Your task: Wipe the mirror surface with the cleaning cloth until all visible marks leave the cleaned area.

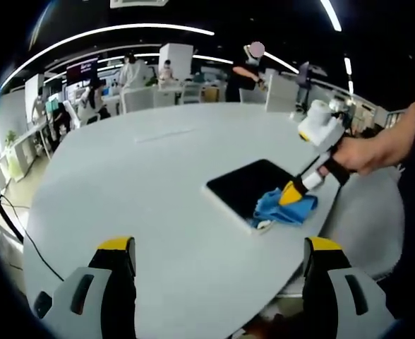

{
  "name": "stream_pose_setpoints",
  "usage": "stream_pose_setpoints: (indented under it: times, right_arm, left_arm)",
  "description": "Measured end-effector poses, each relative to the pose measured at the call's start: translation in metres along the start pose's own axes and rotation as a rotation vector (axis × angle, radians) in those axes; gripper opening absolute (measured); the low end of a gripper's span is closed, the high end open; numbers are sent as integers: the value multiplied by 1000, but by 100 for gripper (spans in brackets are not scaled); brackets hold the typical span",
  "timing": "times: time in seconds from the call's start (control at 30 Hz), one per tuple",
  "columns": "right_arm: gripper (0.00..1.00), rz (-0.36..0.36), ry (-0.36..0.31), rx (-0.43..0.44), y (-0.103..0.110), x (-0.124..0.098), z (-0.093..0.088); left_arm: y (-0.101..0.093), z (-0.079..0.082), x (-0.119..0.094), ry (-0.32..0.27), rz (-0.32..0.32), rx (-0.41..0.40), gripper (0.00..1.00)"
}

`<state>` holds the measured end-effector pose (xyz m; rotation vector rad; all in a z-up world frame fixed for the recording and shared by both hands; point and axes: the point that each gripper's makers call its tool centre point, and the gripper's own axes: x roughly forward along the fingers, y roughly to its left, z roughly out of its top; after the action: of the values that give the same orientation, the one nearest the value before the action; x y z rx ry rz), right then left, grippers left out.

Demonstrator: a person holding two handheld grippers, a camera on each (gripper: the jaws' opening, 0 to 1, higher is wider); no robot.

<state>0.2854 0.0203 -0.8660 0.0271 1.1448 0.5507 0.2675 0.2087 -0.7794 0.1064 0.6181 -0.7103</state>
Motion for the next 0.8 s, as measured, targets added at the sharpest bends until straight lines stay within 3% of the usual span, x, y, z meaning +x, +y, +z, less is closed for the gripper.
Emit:
stream_pose_setpoints:
  times: [0.3, 0.8]
  right_arm:
    - [0, -25, -4, 31, -18, -9, -6]
    - [0, -39, 0, 37, -19, -7, -4]
  left_arm:
    - [2, 0, -1, -1, -4, -1, 100]
    - [6, 2, -1, -7, 1, -3, 100]
